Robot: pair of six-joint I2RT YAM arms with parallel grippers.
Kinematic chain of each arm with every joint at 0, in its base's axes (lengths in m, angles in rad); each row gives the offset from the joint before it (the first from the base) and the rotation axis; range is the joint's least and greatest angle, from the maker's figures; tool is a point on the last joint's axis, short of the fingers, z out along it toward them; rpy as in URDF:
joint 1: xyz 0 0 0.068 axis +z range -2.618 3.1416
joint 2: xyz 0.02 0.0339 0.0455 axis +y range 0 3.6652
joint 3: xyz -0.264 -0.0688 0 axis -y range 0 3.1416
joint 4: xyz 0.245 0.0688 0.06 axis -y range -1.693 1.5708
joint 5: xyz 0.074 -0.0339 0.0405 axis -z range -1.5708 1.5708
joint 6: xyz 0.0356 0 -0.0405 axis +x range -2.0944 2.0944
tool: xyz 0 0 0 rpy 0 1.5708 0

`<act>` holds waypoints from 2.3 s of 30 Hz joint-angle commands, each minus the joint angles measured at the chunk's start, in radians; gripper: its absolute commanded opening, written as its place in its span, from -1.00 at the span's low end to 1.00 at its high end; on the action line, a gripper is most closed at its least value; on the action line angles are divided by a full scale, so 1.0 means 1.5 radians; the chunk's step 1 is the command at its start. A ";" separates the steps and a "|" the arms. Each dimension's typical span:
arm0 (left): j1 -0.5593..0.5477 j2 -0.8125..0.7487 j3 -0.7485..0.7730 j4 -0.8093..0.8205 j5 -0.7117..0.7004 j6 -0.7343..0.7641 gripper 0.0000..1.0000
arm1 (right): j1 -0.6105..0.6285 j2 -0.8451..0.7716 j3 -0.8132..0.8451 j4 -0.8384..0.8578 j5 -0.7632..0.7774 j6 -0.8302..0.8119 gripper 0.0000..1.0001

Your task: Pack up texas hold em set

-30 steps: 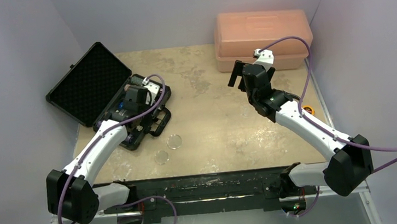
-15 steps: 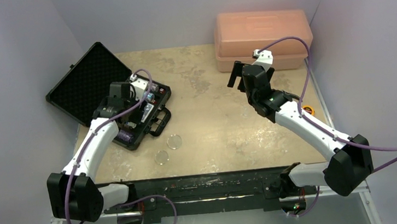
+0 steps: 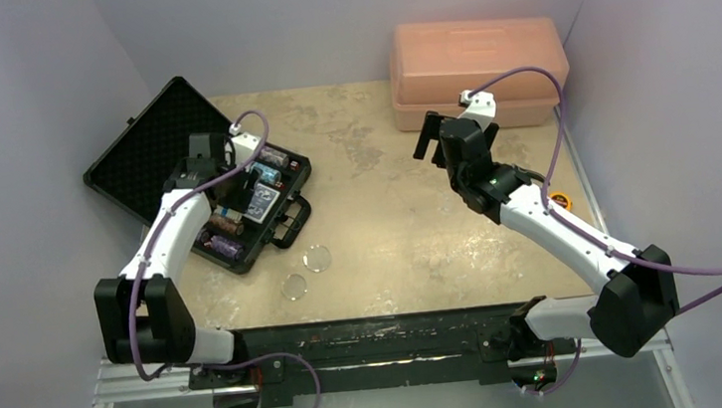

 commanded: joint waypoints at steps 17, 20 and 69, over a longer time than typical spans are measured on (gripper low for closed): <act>0.048 0.131 0.104 0.096 -0.018 0.134 -1.00 | 0.019 -0.013 -0.007 0.031 0.038 -0.013 0.98; 0.052 0.153 0.126 0.089 -0.021 0.143 -1.00 | 0.021 -0.013 -0.008 0.032 0.042 -0.014 0.98; 0.086 0.243 0.129 0.118 0.013 0.126 -1.00 | 0.042 -0.012 -0.016 0.043 0.058 -0.023 0.98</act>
